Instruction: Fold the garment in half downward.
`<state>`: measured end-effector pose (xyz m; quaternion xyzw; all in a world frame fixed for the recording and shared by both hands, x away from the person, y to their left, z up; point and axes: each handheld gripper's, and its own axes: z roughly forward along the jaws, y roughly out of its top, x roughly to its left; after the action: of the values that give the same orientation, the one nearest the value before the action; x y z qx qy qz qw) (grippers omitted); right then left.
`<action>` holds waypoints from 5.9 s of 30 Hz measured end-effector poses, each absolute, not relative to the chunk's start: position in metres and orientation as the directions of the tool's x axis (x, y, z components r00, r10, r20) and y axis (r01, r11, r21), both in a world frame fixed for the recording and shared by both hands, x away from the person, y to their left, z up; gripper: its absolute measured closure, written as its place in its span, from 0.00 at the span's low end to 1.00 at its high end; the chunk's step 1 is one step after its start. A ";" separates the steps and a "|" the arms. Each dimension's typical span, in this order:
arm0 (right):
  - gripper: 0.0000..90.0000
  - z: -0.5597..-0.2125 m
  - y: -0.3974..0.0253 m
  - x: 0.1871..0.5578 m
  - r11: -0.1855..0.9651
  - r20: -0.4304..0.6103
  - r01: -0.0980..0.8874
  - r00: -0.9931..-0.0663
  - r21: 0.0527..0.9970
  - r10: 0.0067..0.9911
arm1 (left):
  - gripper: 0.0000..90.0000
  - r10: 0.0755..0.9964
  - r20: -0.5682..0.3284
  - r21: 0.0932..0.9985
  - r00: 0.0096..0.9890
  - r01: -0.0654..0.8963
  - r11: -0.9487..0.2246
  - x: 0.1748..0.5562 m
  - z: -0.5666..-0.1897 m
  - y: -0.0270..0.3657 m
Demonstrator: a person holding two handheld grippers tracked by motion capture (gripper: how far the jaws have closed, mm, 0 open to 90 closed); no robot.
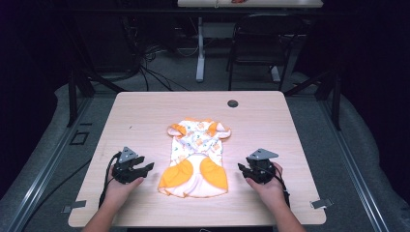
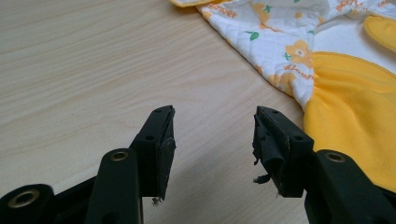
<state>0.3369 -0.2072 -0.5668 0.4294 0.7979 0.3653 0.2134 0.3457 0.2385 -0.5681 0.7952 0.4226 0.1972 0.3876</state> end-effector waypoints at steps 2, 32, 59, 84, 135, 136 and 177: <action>0.67 -0.566 -0.207 0.338 0.369 -0.018 0.533 -0.551 0.761 0.834 | 0.57 0.821 -0.013 0.785 0.571 0.514 -0.345 0.346 -0.568 0.237; 0.84 -0.574 -0.135 0.345 0.537 -0.043 0.453 -0.735 0.711 0.677 | 0.81 0.682 -0.015 0.736 0.731 0.470 -0.488 0.347 -0.580 0.176; 0.84 -0.570 -0.145 0.318 0.610 -0.029 0.436 -0.798 0.662 0.602 | 0.81 0.619 -0.008 0.700 0.785 0.446 -0.557 0.310 -0.577 0.170; 0.80 -0.561 -0.150 0.306 0.594 0.004 0.443 -0.803 0.672 0.596 | 0.77 0.607 -0.054 0.703 0.793 0.462 -0.540 0.305 -0.572 0.173; 0.80 -0.499 -0.137 0.473 0.576 0.031 0.565 -0.729 0.591 0.684 | 0.78 0.666 -0.091 0.693 0.740 0.528 -0.492 0.469 -0.522 0.142; 0.81 -0.500 -0.136 0.476 0.570 0.027 0.563 -0.725 0.599 0.689 | 0.78 0.665 -0.095 0.689 0.741 0.531 -0.494 0.471 -0.524 0.141; 0.68 -0.558 -0.118 0.502 0.551 0.064 0.658 -0.670 0.513 0.740 | 0.70 0.712 -0.078 0.646 0.698 0.579 -0.497 0.497 -0.571 0.134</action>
<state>0.5024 -0.1176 -0.5579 0.3983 0.8771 0.2563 0.0799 0.4966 0.1342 -0.5707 0.8593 0.3756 0.1001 0.3323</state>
